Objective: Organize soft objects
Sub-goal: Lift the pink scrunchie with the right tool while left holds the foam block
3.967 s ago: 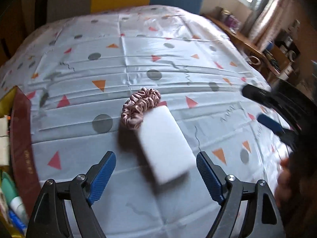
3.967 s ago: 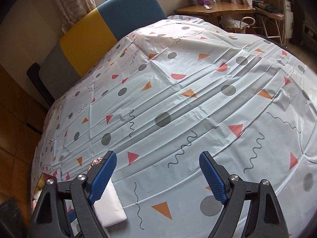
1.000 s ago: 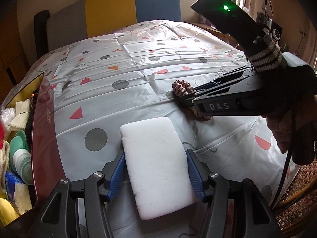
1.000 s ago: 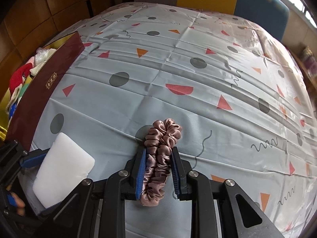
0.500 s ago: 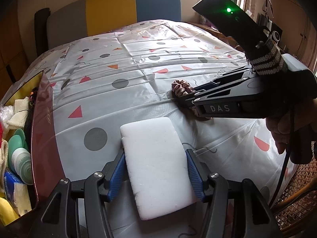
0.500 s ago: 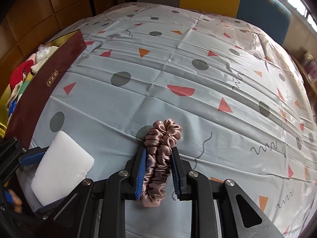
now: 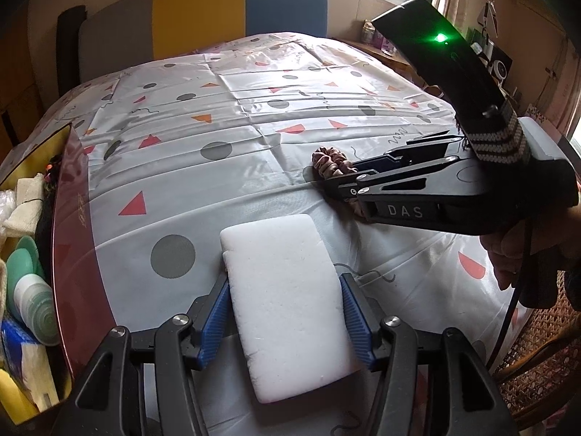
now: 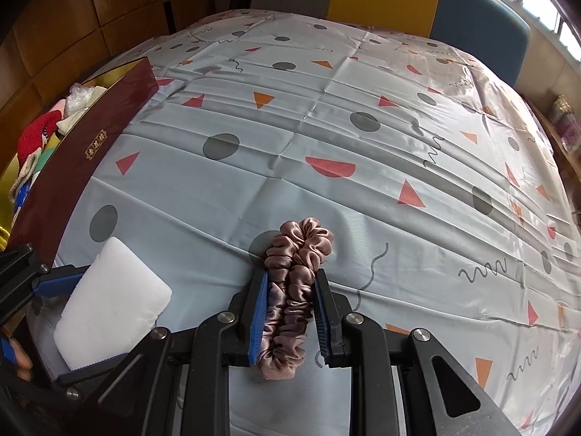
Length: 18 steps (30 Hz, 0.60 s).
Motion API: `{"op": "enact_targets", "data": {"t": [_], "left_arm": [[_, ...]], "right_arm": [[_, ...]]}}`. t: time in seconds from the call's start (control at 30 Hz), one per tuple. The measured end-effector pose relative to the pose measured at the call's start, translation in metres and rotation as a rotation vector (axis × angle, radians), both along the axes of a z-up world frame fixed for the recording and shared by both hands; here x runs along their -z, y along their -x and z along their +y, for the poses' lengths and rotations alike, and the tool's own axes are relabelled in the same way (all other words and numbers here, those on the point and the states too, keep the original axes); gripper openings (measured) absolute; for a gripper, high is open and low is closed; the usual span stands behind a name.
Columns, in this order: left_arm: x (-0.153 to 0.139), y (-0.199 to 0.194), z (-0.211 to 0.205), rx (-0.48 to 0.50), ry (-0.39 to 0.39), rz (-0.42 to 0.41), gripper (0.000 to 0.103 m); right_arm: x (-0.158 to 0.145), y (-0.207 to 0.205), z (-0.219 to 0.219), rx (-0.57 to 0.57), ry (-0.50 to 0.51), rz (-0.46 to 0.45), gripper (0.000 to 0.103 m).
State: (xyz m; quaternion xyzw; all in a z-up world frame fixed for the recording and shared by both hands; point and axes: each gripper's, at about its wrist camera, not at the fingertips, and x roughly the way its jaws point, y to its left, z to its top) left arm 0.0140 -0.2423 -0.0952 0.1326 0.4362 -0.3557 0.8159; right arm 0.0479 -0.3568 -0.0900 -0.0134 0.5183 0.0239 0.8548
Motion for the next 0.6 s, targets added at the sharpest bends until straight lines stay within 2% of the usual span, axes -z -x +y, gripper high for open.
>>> {"op": "enact_targets", "data": {"t": [0.23,0.4,0.6], "left_arm": [[-0.006,-0.009,-0.005,-0.009,-0.063,0.028,0.057],[-0.017,-0.005,0.003,-0.034,-0.023,-0.028,0.057],[-0.033,0.004,0.014,-0.072,0.024,-0.06,0.057]], "right_arm": [[0.0,0.0,-0.003,0.013,-0.016,-0.005,0.024],[0.0,-0.002,0.002,-0.016,0.029,-0.015,0.024],[0.001,-0.004,0.006,-0.032,0.066,-0.021,0.024]]}}
